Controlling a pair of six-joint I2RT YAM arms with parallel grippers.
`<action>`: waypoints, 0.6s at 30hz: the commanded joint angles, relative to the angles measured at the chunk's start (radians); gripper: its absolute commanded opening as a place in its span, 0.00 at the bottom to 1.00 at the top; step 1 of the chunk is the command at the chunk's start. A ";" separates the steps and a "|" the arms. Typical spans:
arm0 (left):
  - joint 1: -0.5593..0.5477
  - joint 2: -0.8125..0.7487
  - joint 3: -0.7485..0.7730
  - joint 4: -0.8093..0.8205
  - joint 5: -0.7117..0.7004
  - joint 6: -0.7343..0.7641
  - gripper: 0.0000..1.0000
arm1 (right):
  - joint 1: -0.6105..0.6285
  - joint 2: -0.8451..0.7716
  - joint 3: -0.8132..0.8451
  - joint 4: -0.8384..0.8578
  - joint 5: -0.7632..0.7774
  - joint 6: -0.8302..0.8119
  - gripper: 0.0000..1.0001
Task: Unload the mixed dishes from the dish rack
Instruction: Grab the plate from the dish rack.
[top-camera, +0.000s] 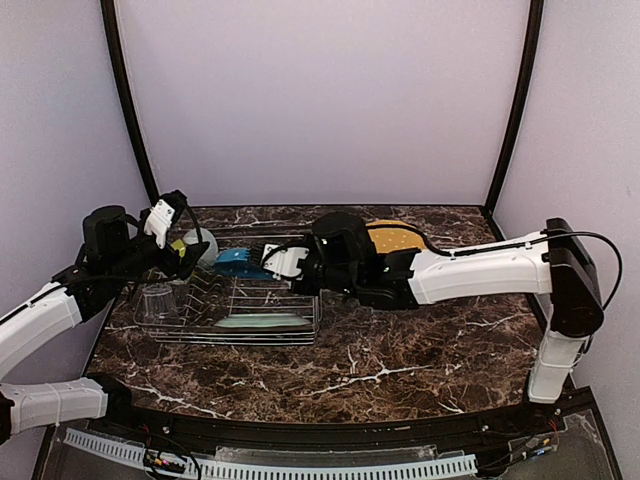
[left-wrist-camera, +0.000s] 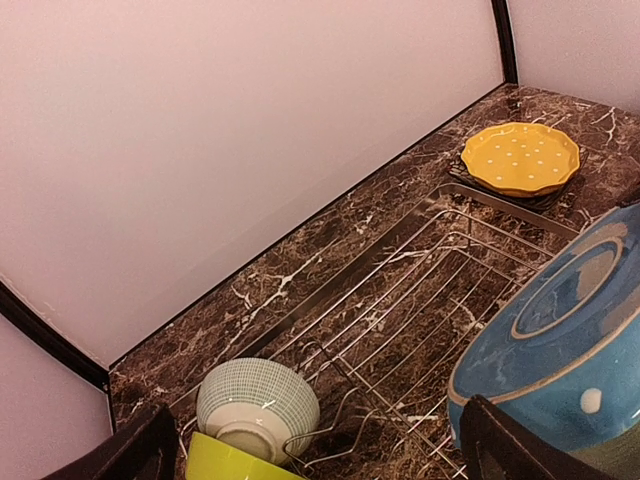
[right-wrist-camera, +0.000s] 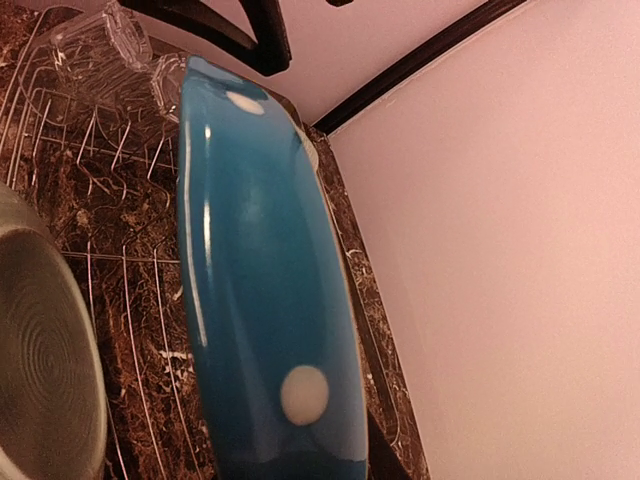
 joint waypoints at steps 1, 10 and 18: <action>0.005 -0.009 -0.013 0.022 -0.017 -0.021 0.99 | -0.006 -0.118 -0.001 0.212 0.037 0.010 0.00; 0.007 -0.010 0.001 0.021 -0.024 -0.036 0.99 | -0.105 -0.259 -0.017 0.135 -0.035 0.268 0.00; 0.006 -0.014 0.010 0.016 -0.022 -0.052 0.99 | -0.289 -0.383 -0.058 -0.006 -0.130 0.586 0.00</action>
